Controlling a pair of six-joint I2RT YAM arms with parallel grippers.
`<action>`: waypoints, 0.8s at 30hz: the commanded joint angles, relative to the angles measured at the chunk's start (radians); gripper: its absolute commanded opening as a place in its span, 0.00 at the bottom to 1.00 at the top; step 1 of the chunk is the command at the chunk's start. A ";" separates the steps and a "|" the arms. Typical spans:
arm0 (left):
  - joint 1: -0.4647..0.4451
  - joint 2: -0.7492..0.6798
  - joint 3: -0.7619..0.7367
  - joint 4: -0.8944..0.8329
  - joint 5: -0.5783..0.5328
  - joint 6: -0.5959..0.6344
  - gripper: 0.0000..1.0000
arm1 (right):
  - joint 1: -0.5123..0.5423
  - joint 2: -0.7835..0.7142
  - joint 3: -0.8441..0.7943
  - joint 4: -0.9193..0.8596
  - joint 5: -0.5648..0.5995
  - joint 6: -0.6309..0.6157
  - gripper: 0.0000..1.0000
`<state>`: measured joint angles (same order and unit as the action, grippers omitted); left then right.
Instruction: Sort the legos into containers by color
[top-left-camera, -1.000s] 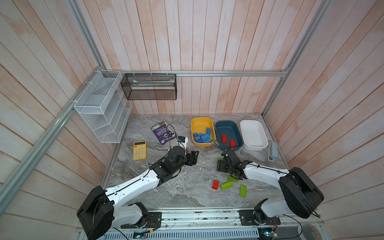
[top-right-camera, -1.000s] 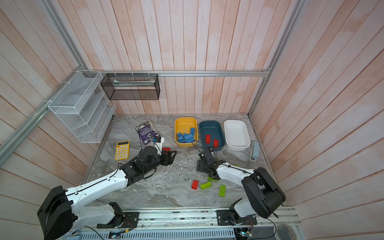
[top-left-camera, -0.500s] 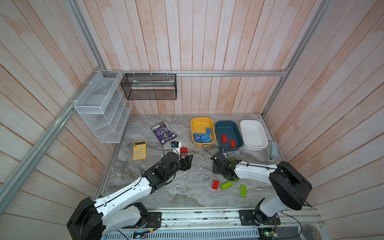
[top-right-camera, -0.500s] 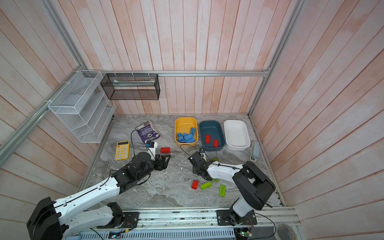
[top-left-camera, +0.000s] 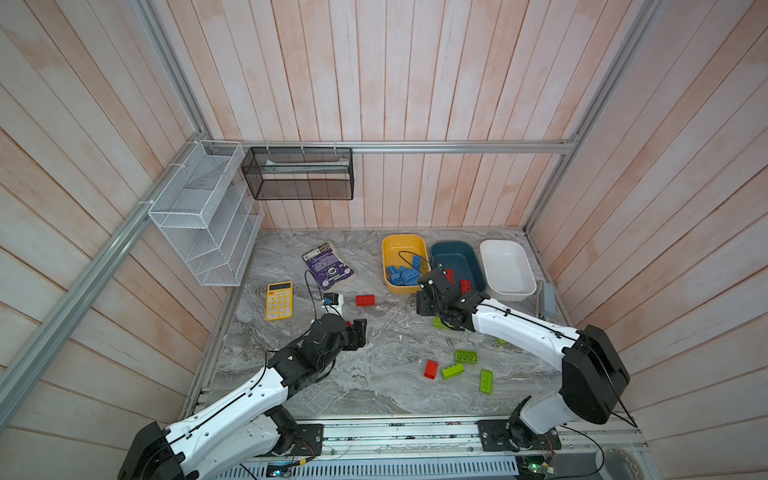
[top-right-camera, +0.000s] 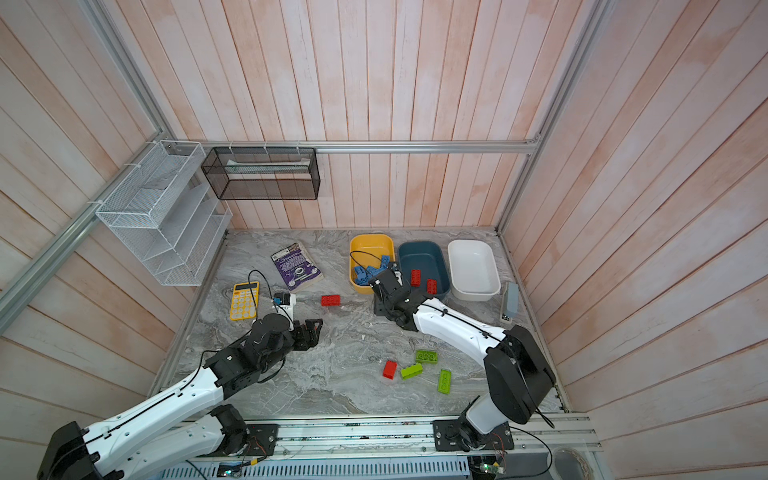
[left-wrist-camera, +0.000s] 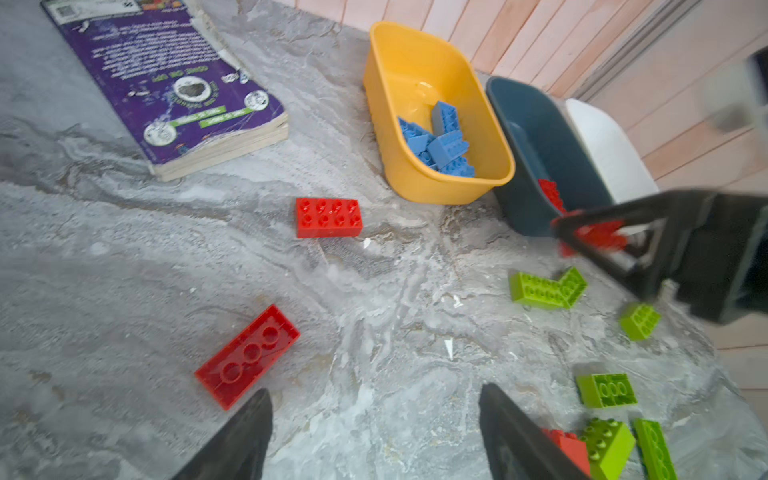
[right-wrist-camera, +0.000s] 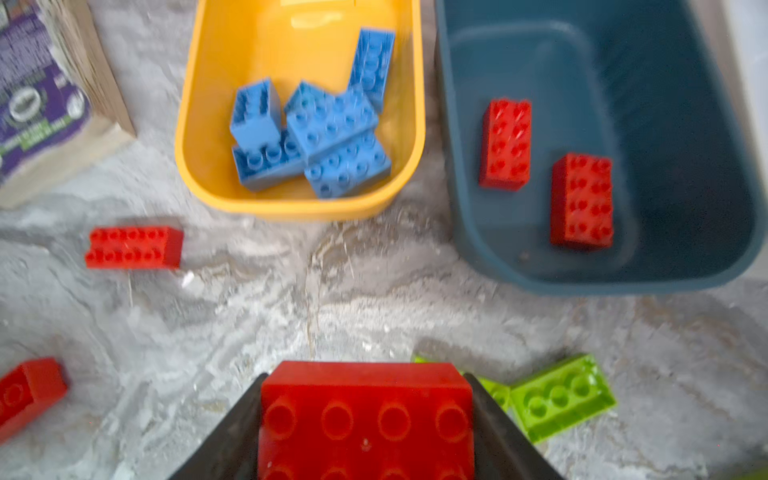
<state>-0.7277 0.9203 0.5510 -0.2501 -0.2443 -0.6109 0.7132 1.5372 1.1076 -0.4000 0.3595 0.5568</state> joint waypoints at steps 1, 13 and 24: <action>0.033 0.019 -0.034 -0.057 -0.012 -0.028 0.81 | -0.090 0.024 0.062 -0.059 -0.037 -0.080 0.52; 0.090 0.133 -0.053 -0.027 -0.012 -0.023 0.90 | -0.359 0.233 0.223 0.019 -0.154 -0.117 0.59; 0.128 0.214 -0.049 -0.019 0.022 -0.018 0.94 | -0.437 0.324 0.307 0.061 -0.223 -0.112 0.86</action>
<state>-0.6128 1.1149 0.5045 -0.2756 -0.2398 -0.6327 0.2813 1.8427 1.3876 -0.3523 0.1619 0.4484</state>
